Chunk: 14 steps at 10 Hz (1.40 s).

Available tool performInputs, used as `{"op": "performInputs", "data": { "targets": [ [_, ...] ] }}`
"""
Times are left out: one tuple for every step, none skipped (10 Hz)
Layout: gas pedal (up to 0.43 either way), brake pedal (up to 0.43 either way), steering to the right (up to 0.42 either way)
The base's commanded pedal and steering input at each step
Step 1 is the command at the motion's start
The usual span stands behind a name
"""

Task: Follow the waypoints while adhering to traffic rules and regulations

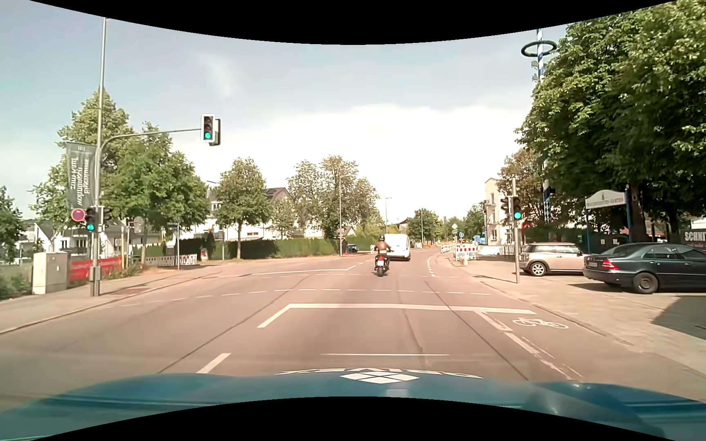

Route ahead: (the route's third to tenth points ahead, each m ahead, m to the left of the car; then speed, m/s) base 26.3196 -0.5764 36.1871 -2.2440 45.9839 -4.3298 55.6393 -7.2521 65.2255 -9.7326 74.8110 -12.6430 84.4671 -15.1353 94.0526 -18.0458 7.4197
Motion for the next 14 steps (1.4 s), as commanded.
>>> {"op": "performInputs", "data": {
  "targets": [
    [0.0, 0.0, 0.01],
    [0.0, 0.0, 0.011],
    [0.0, 0.0, 0.011],
    [0.0, 0.0, 0.013],
    [0.0, 0.0, 0.016],
    [0.0, 0.0, 0.017],
    [0.0, 0.0, 0.018],
    [0.0, 0.0, 0.018],
    [0.0, 0.0, 0.019],
    [0.0, 0.0, 0.019],
    [0.0, 0.0, 0.019],
    [0.0, 0.0, 0.019],
    [0.0, 0.0, 0.019],
    [0.0, 0.0, 0.019]
  ]
}}
